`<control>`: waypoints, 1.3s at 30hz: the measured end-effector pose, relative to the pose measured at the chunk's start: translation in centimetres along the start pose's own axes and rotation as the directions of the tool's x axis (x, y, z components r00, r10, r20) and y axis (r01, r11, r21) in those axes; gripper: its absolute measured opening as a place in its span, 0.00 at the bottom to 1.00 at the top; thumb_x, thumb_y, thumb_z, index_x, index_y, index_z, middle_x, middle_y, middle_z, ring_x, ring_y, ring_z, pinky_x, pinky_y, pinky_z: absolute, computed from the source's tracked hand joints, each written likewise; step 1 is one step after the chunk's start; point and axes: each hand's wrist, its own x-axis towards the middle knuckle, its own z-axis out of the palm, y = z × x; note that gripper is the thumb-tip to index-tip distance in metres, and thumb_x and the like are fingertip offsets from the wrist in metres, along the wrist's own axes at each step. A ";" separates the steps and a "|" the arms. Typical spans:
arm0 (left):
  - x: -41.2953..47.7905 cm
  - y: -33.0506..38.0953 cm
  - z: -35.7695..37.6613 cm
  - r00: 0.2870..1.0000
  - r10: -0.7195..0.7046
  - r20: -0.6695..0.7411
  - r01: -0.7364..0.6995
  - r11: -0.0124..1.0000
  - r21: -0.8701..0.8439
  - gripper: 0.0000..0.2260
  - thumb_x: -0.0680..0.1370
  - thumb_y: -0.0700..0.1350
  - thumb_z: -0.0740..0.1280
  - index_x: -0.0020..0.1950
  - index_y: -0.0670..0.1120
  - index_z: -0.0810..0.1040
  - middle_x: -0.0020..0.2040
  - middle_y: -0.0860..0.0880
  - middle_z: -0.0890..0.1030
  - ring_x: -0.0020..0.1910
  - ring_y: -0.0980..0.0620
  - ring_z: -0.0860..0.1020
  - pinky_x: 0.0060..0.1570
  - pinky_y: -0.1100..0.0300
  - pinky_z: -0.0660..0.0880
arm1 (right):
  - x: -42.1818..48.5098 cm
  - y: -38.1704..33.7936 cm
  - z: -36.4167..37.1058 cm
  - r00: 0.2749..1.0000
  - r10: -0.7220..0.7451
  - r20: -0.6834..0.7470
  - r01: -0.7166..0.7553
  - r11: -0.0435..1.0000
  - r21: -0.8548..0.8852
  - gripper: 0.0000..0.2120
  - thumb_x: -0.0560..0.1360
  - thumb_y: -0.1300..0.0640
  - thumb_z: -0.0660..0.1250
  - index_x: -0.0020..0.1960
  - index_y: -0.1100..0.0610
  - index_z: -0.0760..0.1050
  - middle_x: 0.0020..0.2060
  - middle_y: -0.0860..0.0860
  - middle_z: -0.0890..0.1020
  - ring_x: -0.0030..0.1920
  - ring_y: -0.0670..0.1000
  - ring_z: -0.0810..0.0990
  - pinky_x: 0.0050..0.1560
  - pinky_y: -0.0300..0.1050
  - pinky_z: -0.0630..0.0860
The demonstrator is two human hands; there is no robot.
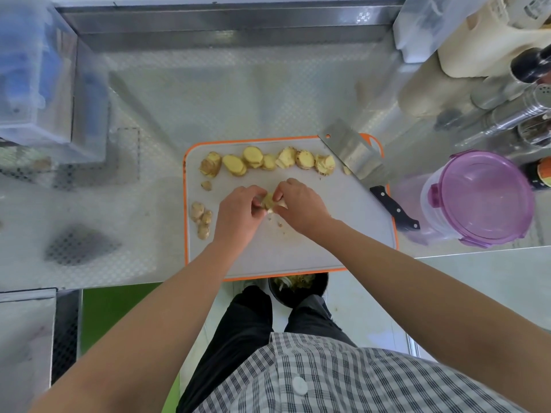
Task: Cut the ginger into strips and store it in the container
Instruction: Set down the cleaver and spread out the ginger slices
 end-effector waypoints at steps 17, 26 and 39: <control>0.1 0.1 -0.1 1.000 0.008 0.006 -0.008 1.000 0.022 0.14 0.69 0.38 0.74 0.54 0.46 0.82 0.41 0.49 0.79 0.37 0.57 0.73 0.42 0.68 0.65 | -0.1 -0.2 1.2 0.999 0.036 -0.026 -0.037 0.998 -0.042 0.10 0.77 0.62 0.63 0.57 0.56 0.73 0.55 0.53 0.74 0.56 0.54 0.74 0.53 0.45 0.73; 0.2 0.2 -0.2 1.000 -0.008 0.017 0.008 1.000 0.022 0.13 0.70 0.37 0.73 0.53 0.48 0.83 0.42 0.48 0.79 0.39 0.53 0.77 0.43 0.64 0.68 | -0.4 -0.5 1.2 0.997 0.067 -0.040 -0.065 0.997 0.029 0.11 0.76 0.62 0.64 0.57 0.57 0.69 0.53 0.55 0.76 0.53 0.56 0.75 0.49 0.47 0.71; 0.4 0.2 0.1 1.000 0.013 0.022 -0.013 0.999 0.032 0.10 0.71 0.37 0.72 0.50 0.48 0.85 0.41 0.47 0.78 0.40 0.46 0.77 0.40 0.54 0.74 | 0.3 0.8 -0.6 0.995 -0.085 0.047 0.086 0.996 -0.025 0.05 0.74 0.54 0.69 0.48 0.53 0.77 0.46 0.51 0.77 0.46 0.54 0.77 0.45 0.45 0.71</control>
